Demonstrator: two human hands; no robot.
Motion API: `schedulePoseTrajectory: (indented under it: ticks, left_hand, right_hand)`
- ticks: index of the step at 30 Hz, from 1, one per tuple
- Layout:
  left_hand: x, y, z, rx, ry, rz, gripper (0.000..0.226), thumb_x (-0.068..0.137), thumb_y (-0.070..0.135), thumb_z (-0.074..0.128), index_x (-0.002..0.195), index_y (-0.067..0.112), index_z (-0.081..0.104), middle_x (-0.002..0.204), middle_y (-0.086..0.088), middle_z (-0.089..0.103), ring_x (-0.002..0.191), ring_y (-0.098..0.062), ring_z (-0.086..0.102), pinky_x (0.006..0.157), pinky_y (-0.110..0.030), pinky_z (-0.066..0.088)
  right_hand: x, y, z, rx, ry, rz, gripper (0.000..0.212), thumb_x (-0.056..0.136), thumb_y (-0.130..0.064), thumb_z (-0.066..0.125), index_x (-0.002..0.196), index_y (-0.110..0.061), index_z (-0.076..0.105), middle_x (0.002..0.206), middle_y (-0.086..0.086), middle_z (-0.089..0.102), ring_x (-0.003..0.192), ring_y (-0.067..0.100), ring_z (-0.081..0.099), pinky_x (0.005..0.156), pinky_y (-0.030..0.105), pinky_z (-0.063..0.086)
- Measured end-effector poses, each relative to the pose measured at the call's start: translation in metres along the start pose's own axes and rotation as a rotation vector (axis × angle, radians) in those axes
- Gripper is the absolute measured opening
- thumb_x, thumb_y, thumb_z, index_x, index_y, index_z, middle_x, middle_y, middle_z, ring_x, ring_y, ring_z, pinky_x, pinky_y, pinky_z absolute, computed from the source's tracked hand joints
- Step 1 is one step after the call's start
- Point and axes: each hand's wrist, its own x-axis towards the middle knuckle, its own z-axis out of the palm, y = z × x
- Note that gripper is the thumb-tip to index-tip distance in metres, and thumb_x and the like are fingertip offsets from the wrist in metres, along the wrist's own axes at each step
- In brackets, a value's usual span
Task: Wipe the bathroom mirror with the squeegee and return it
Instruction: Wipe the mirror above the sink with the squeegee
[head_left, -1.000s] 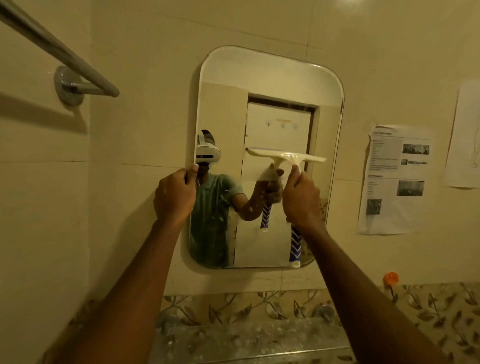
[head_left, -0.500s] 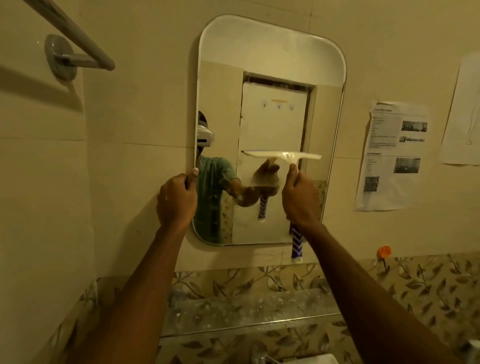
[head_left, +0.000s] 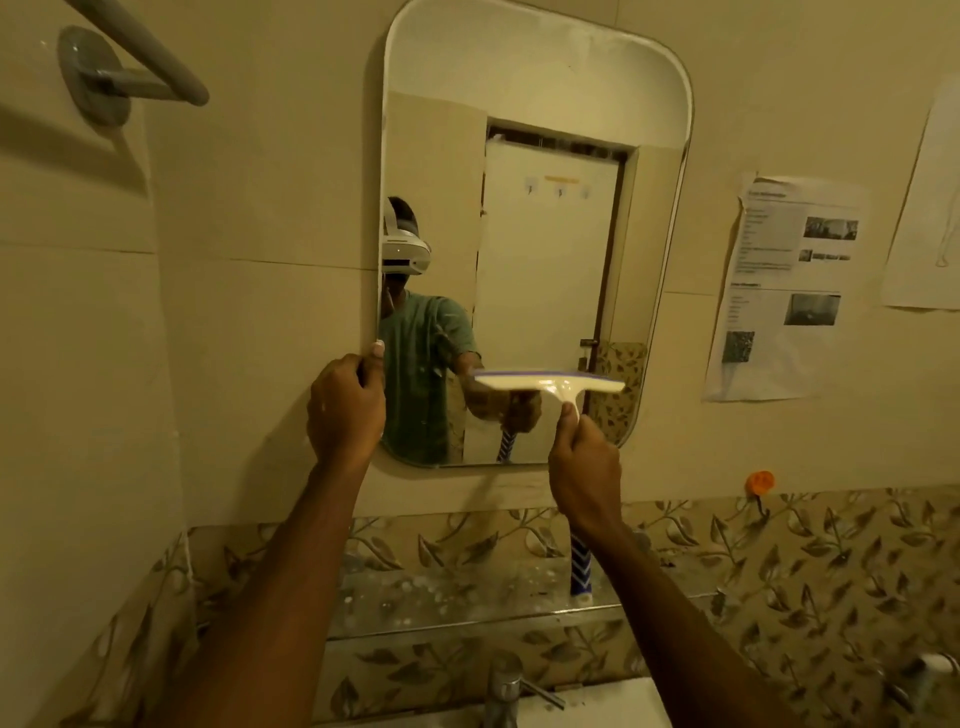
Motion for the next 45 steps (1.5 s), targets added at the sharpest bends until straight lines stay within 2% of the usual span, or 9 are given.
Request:
schedulePoseTrajectory:
  ticks: [6, 12, 16, 23, 27, 33, 37, 41, 45]
  left_hand:
    - [-0.019, -0.006, 0.003, -0.011, 0.0, -0.044, 0.047, 0.099, 0.046, 0.041, 0.085, 0.009, 0.066, 0.083, -0.004, 0.062, 0.074, -0.018, 0.055, 0.054, -0.021, 0.032]
    - [-0.028, -0.01, 0.005, -0.024, 0.001, -0.092, 0.048, 0.099, 0.045, 0.041, 0.085, 0.008, 0.068, 0.083, -0.004, 0.061, 0.074, -0.015, 0.052, 0.054, -0.021, 0.028]
    - [-0.031, -0.005, 0.002, -0.02, -0.005, -0.093, 0.042, 0.1, 0.041, 0.043, 0.085, 0.008, 0.064, 0.084, -0.002, 0.054, 0.077, -0.015, 0.048, 0.065, -0.028, 0.032]
    - [-0.029, -0.01, 0.003, -0.035, -0.013, -0.097, 0.044, 0.099, 0.043, 0.042, 0.083, 0.009, 0.064, 0.086, -0.004, 0.059, 0.079, -0.018, 0.052, 0.067, -0.031, 0.035]
    - [-0.03, -0.009, 0.003, -0.029, -0.006, -0.101, 0.041, 0.1, 0.042, 0.043, 0.082, 0.011, 0.063, 0.086, -0.003, 0.057, 0.078, -0.018, 0.052, 0.067, -0.031, 0.035]
    - [-0.032, -0.007, 0.002, -0.038, -0.003, -0.104, 0.042, 0.099, 0.042, 0.043, 0.084, 0.009, 0.064, 0.086, -0.003, 0.058, 0.079, -0.016, 0.053, 0.067, -0.031, 0.036]
    - [-0.031, -0.006, -0.003, -0.047, -0.023, -0.102, 0.044, 0.098, 0.044, 0.045, 0.082, 0.007, 0.064, 0.085, -0.007, 0.065, 0.077, -0.021, 0.058, 0.065, -0.033, 0.041]
    - [-0.024, -0.009, -0.016, -0.114, -0.105, -0.175, 0.055, 0.089, 0.057, 0.053, 0.073, 0.007, 0.068, 0.069, -0.01, 0.069, 0.066, -0.025, 0.068, 0.069, -0.044, 0.058]
    - [-0.015, -0.004, -0.031, -0.198, -0.182, -0.265, 0.05, 0.08, 0.056, 0.067, 0.07, 0.007, 0.069, 0.068, -0.008, 0.072, 0.062, -0.023, 0.072, 0.07, -0.047, 0.061]
  right_hand:
    - [0.026, -0.013, -0.002, 0.05, 0.052, -0.055, 0.038, 0.106, -0.038, 0.027, 0.083, -0.022, 0.053, 0.068, -0.006, 0.054, 0.06, 0.011, 0.056, 0.052, 0.028, 0.05]
    - [-0.034, 0.038, 0.017, -0.036, -0.048, 0.104, 0.039, 0.104, -0.039, 0.029, 0.08, -0.022, 0.054, 0.064, -0.002, 0.055, 0.052, 0.007, 0.051, 0.044, 0.018, 0.035]
    - [-0.034, 0.038, 0.011, -0.045, -0.04, 0.076, 0.04, 0.105, -0.038, 0.03, 0.079, -0.021, 0.055, 0.061, -0.003, 0.053, 0.05, 0.006, 0.05, 0.046, 0.019, 0.035]
    - [0.002, 0.007, 0.005, -0.005, 0.013, 0.011, 0.038, 0.106, -0.037, 0.029, 0.087, -0.019, 0.056, 0.068, -0.003, 0.055, 0.058, 0.008, 0.051, 0.048, 0.022, 0.035]
    - [-0.031, 0.036, 0.016, -0.036, -0.022, 0.062, 0.037, 0.105, -0.036, 0.031, 0.081, -0.021, 0.053, 0.062, -0.004, 0.053, 0.051, 0.006, 0.049, 0.044, 0.018, 0.034]
    - [-0.066, 0.083, 0.032, -0.116, -0.049, 0.128, 0.046, 0.103, -0.044, 0.027, 0.084, -0.017, 0.06, 0.063, -0.002, 0.056, 0.056, 0.014, 0.056, 0.049, 0.03, 0.041]
    - [-0.076, 0.09, 0.034, -0.111, -0.073, 0.172, 0.047, 0.104, -0.045, 0.029, 0.083, -0.016, 0.06, 0.064, -0.003, 0.056, 0.056, 0.014, 0.053, 0.05, 0.027, 0.035]
    - [-0.082, 0.075, 0.029, -0.06, -0.045, 0.132, 0.039, 0.104, -0.039, 0.032, 0.085, -0.019, 0.059, 0.062, -0.005, 0.056, 0.052, 0.006, 0.051, 0.046, 0.019, 0.032]
    - [-0.066, 0.048, 0.024, 0.004, 0.019, 0.068, 0.036, 0.104, -0.04, 0.031, 0.084, -0.024, 0.056, 0.061, -0.001, 0.057, 0.052, 0.012, 0.055, 0.044, 0.025, 0.037]
